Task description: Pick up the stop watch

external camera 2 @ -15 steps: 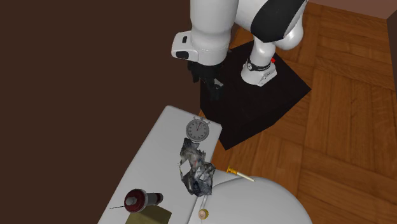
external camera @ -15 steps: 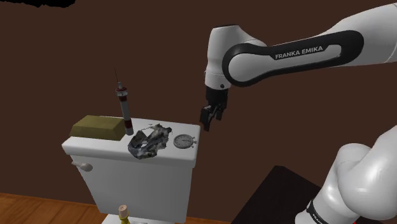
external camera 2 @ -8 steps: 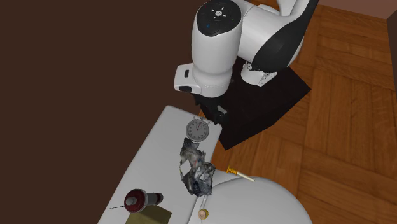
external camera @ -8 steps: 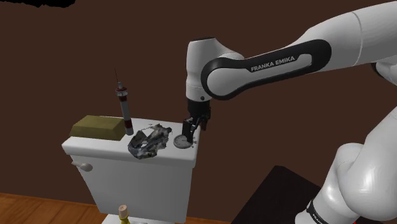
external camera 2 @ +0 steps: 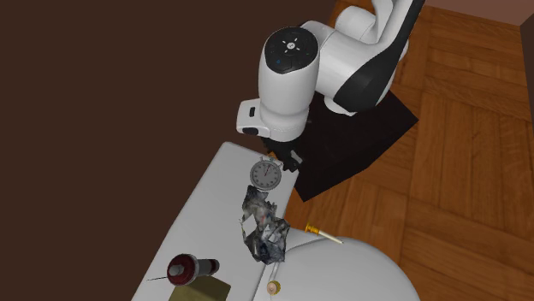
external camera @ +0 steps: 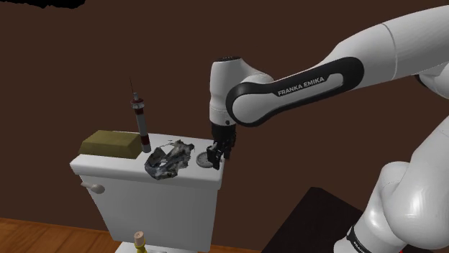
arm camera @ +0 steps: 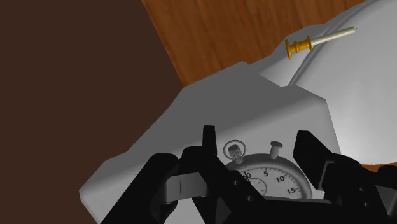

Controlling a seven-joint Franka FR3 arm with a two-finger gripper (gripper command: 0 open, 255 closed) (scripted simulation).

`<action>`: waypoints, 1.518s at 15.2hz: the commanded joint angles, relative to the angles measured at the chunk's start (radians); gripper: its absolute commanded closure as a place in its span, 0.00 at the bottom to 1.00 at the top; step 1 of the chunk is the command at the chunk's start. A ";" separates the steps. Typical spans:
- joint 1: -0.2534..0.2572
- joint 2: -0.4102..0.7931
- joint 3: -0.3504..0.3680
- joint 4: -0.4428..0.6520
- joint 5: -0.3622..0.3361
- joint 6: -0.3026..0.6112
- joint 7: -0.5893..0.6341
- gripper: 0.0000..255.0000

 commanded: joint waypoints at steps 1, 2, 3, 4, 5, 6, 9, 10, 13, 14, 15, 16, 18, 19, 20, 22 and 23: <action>0.000 0.001 0.000 -0.001 0.000 0.002 0.000 1.00; 0.000 0.001 0.000 -0.001 0.000 0.002 0.000 1.00; 0.000 0.001 0.000 -0.001 0.000 0.003 0.000 1.00; 0.000 0.001 0.000 -0.001 0.000 0.003 0.000 1.00; 0.000 0.001 0.000 -0.001 0.000 0.003 0.000 1.00; 0.000 0.001 0.000 -0.001 0.000 0.002 0.000 1.00; 0.000 0.002 0.000 -0.002 0.000 0.004 0.000 1.00; 0.000 -0.003 0.000 0.007 0.001 -0.010 -0.001 1.00; -0.001 -0.014 -0.002 0.036 0.003 -0.050 -0.002 1.00; -0.001 -0.017 -0.002 0.047 0.003 -0.063 -0.003 1.00; -0.001 -0.020 -0.003 0.057 0.004 -0.076 -0.003 1.00; -0.001 -0.023 -0.003 0.068 0.004 -0.090 -0.004 1.00; -0.001 -0.028 -0.004 0.089 0.005 -0.116 -0.004 1.00; -0.002 -0.030 -0.004 0.100 0.006 -0.130 -0.005 1.00; -0.002 -0.032 -0.005 0.112 0.006 -0.143 -0.005 1.00; -0.002 -0.036 -0.005 0.135 0.006 -0.170 -0.005 1.00; -0.002 -0.037 -0.006 0.147 0.007 -0.183 -0.006 1.00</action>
